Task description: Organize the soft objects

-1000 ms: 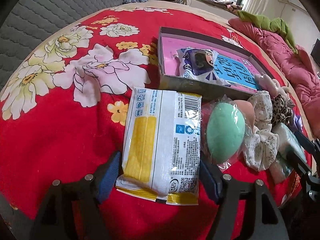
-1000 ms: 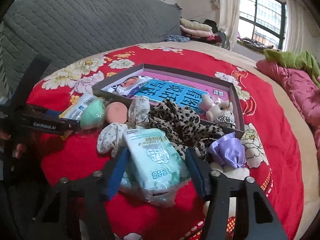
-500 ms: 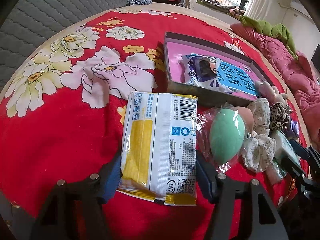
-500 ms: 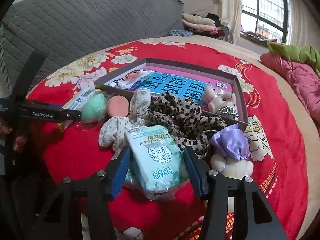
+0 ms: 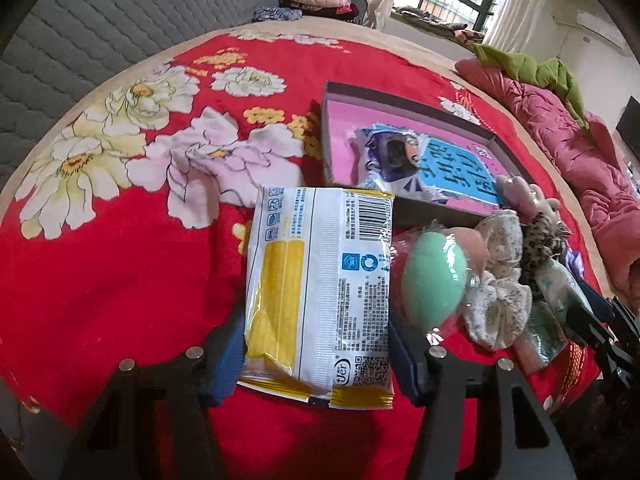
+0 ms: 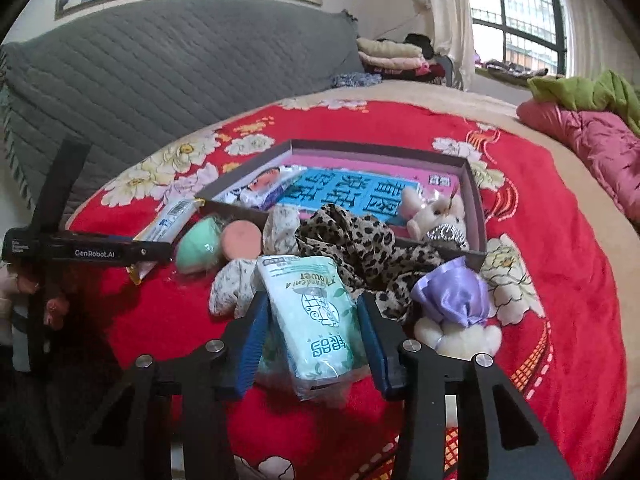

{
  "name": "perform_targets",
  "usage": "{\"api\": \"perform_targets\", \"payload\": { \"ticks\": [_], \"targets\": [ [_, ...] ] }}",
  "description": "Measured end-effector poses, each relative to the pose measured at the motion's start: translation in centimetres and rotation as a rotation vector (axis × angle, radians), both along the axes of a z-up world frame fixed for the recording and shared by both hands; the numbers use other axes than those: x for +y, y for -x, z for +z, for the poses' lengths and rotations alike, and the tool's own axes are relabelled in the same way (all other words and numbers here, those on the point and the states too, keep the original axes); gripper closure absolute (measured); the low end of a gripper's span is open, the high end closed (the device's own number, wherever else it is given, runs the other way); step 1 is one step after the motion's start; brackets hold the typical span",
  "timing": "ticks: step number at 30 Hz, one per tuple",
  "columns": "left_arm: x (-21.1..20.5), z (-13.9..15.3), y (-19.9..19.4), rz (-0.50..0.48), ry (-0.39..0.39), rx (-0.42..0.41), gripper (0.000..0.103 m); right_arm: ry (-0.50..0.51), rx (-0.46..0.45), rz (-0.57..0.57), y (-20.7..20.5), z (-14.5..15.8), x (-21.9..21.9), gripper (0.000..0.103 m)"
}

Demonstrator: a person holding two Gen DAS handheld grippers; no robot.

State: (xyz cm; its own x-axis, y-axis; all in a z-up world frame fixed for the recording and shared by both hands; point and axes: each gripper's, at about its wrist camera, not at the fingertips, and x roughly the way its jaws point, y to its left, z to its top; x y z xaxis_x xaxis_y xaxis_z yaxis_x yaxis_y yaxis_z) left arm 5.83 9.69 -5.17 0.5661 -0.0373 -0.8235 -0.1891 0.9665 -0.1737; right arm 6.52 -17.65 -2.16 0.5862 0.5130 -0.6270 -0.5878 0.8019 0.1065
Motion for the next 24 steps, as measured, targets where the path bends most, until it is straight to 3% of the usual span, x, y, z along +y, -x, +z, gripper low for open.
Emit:
{"api": "perform_targets", "payload": {
  "ticks": [24],
  "targets": [
    [-4.5, 5.0, 0.7, -0.056, -0.05, -0.128, 0.041, -0.07, -0.112, -0.073, 0.5, 3.0, -1.6, 0.057]
  ]
}}
